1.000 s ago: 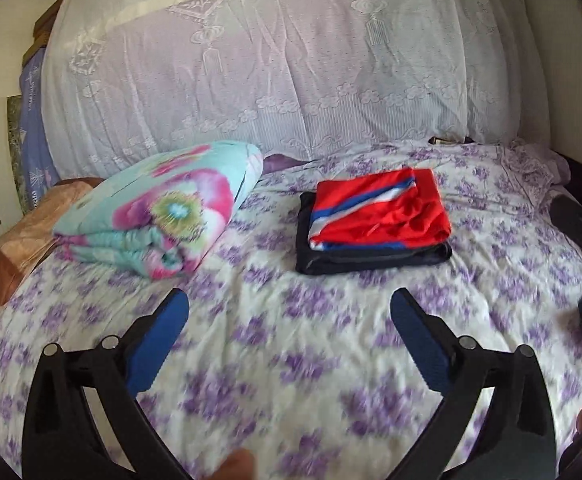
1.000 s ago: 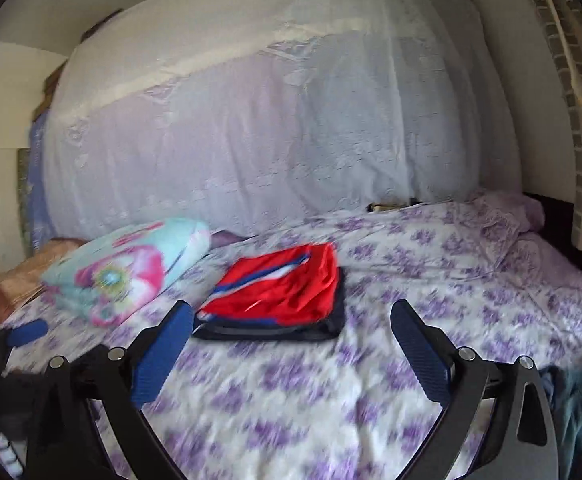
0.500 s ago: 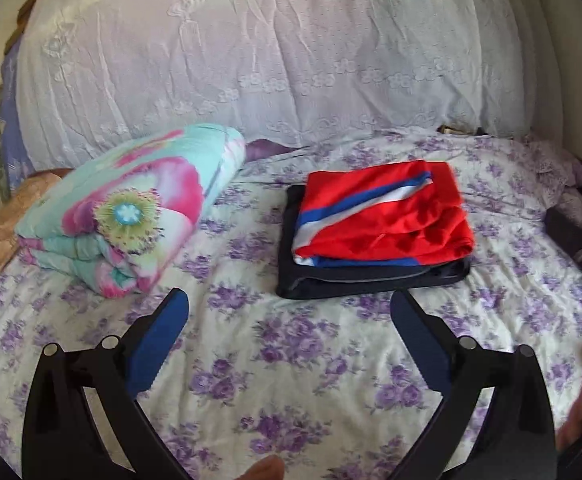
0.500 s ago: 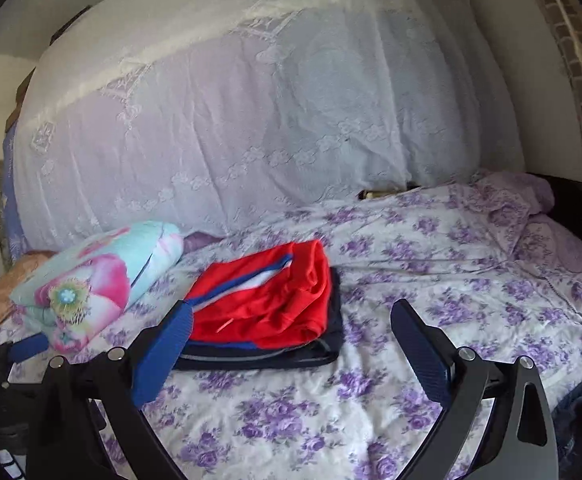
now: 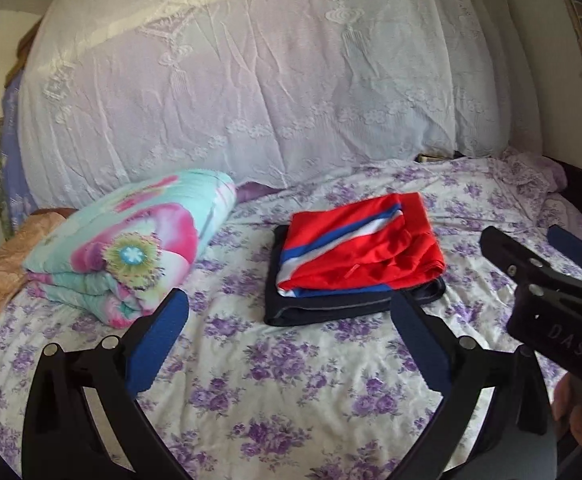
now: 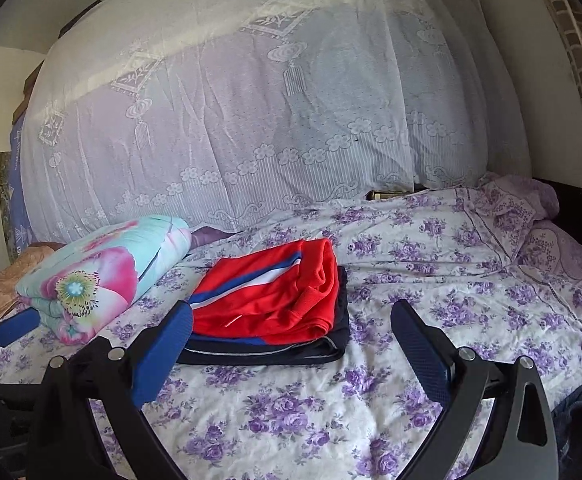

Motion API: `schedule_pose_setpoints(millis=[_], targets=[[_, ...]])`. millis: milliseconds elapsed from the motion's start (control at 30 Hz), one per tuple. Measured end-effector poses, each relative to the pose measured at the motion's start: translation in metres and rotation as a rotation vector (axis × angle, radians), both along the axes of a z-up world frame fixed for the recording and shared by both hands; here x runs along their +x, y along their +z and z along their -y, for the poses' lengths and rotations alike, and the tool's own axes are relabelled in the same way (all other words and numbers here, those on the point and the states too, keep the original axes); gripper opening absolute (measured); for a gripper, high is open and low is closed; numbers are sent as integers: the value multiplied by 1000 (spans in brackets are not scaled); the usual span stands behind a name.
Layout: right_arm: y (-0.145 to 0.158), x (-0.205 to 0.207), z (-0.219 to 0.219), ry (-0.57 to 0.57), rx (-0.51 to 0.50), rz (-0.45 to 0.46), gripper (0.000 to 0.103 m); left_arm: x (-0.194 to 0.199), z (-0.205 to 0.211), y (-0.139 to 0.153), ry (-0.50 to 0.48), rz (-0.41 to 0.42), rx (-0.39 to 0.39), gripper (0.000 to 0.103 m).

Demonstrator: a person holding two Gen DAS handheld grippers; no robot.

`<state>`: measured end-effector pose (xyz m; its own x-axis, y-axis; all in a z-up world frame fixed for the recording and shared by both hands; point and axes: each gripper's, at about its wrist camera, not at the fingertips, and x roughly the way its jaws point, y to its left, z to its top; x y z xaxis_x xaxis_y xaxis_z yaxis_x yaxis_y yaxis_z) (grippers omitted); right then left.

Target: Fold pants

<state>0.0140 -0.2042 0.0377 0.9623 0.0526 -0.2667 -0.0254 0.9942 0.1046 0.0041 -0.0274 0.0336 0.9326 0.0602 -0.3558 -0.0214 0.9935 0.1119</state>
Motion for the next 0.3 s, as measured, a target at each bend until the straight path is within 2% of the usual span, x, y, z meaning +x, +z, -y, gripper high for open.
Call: schedule_pose_setpoints(millis=[67,167,300], targets=[[1,-1,2,0,6,3,100,2,2,0,-11,-9,10,98],[2,-1,5,-11,12,4,100,11,-2,-4,-20,-68,-29,98],[0,1,7,-12,20,-8,100,13,-7,-6,-7,-76,-43,98]])
